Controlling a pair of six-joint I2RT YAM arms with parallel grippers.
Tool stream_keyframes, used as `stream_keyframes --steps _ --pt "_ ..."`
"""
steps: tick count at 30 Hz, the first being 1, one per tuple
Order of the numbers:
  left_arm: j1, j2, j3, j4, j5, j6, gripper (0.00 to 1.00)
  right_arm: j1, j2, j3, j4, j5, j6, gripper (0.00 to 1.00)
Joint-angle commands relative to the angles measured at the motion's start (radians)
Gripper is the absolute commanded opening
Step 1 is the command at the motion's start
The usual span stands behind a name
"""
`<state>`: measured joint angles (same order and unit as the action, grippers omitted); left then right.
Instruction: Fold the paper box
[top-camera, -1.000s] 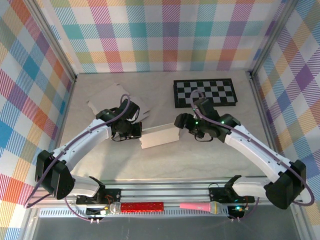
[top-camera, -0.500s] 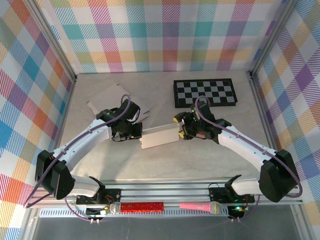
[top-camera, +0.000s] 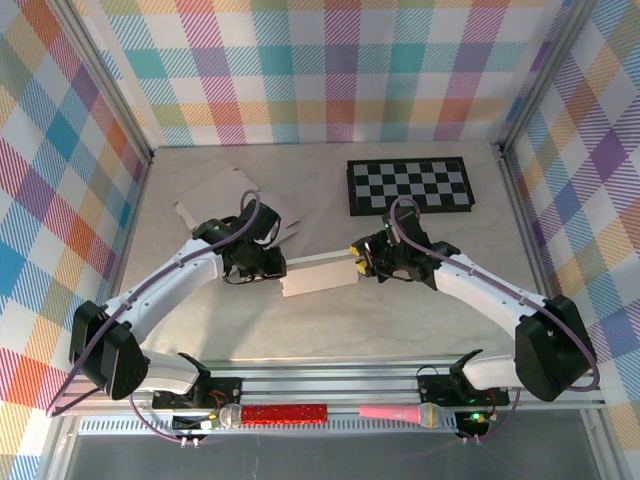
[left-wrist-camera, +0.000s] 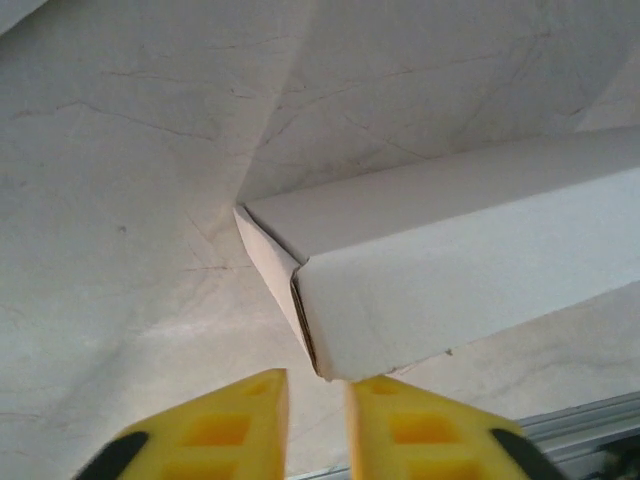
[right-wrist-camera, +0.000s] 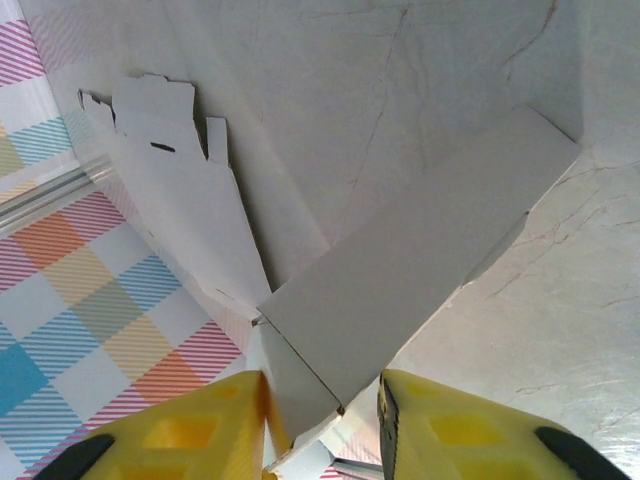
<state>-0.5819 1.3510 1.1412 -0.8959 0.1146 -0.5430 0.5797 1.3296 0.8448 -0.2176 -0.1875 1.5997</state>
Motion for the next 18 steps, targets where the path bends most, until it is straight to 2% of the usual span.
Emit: stream_keyframes --steps 1,4,8,12,18 --pt "-0.005 -0.080 0.003 -0.022 0.019 -0.077 0.29 -0.010 0.014 -0.048 -0.110 0.007 -0.032 0.32" --pt "0.024 -0.135 -0.031 0.035 0.064 -0.165 0.34 -0.011 0.016 -0.058 -0.122 0.002 -0.047 0.32" --pt "0.111 -0.170 -0.117 0.138 0.164 -0.281 0.41 -0.011 0.015 -0.073 -0.135 -0.004 -0.052 0.30" --pt "0.160 -0.150 -0.178 0.255 0.256 -0.356 0.42 -0.011 0.025 -0.068 -0.150 -0.008 -0.060 0.28" --pt "0.163 -0.134 -0.205 0.262 0.267 -0.355 0.38 -0.011 0.049 -0.040 -0.182 -0.021 -0.075 0.29"
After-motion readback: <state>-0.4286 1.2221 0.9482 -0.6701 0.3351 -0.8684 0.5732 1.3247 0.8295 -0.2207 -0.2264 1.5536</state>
